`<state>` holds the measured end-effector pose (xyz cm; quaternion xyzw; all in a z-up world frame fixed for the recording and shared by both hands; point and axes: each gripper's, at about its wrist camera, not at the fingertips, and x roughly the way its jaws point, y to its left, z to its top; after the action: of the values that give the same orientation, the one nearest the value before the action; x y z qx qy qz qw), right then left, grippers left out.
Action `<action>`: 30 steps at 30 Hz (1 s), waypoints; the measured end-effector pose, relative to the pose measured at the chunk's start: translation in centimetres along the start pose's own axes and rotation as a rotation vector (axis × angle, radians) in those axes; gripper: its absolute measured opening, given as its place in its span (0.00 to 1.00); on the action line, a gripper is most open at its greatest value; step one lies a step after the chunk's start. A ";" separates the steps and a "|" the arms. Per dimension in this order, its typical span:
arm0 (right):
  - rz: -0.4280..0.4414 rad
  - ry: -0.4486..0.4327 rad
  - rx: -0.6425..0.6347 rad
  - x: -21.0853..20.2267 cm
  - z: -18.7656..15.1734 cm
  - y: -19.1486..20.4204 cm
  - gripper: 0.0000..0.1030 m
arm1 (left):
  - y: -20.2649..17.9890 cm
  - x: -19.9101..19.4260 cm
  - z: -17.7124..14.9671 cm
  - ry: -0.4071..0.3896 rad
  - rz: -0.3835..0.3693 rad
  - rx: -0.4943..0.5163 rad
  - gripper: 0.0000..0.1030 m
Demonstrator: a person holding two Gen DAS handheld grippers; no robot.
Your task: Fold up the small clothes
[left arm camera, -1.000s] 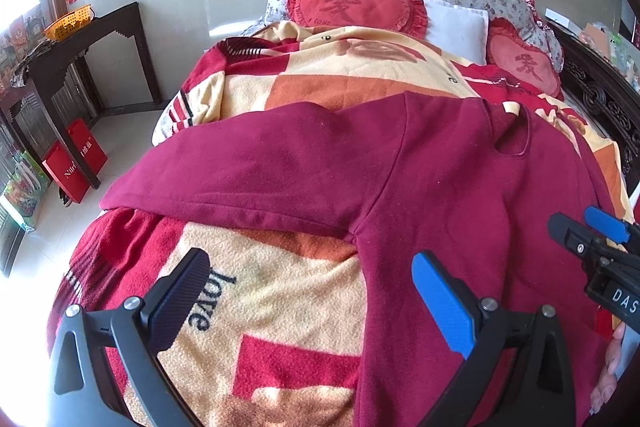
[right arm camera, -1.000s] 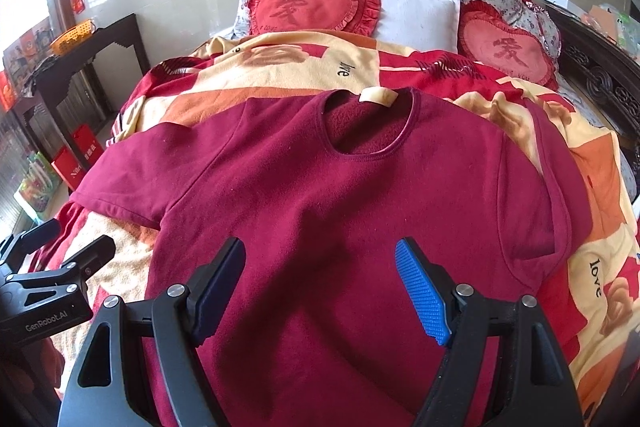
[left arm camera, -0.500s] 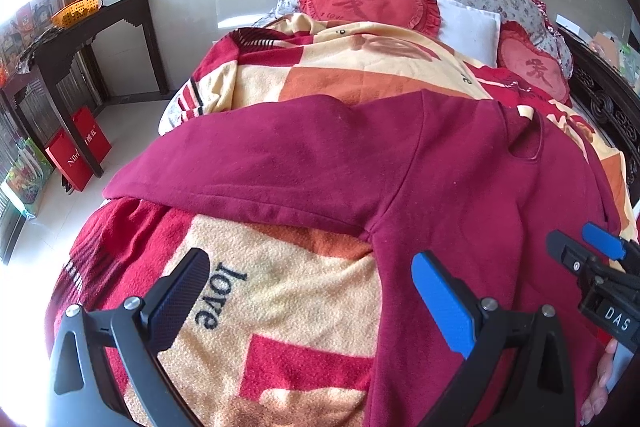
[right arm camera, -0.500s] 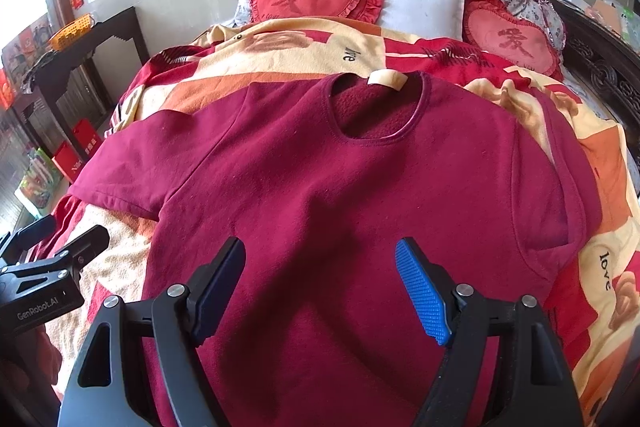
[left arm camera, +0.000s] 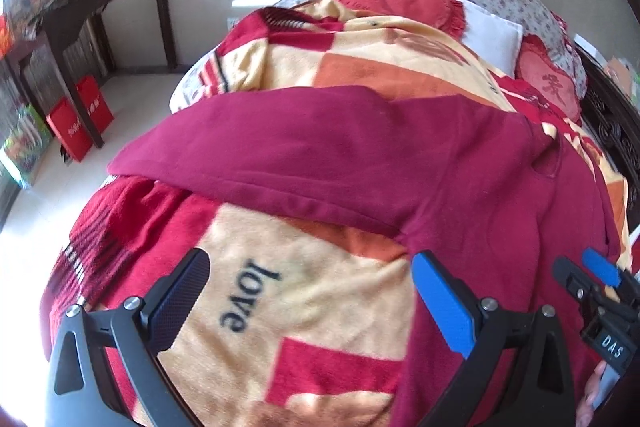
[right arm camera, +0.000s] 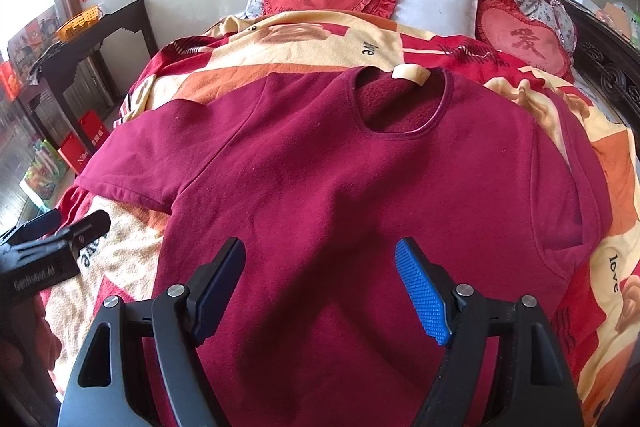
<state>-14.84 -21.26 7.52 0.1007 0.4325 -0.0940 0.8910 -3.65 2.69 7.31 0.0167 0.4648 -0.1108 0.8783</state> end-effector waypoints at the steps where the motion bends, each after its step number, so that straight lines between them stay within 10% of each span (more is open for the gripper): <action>1: 0.003 0.003 -0.001 0.1 0.0 0.1 0.59 | 0.9 0.0 0.3 0.001 0.001 -0.018 1.00; 11: 0.032 0.032 0.001 1.1 -0.3 0.7 0.59 | 16.8 3.2 3.7 0.018 -0.053 -0.502 0.93; 22: 0.054 0.070 -0.024 2.8 -0.2 2.1 0.59 | 22.4 9.4 5.1 0.086 -0.146 -0.663 0.75; 27: 0.051 0.078 -0.028 3.1 -0.1 2.2 0.59 | 22.4 10.0 6.3 0.046 -0.155 -0.669 0.21; 30: 0.054 0.074 -0.020 2.8 0.0 1.8 0.59 | 21.3 8.2 7.0 0.005 -0.115 -0.608 0.10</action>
<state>-12.73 -19.75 5.48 0.1066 0.4631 -0.0619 0.8777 10.98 21.01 3.03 -0.2728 0.4790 -0.0164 0.8342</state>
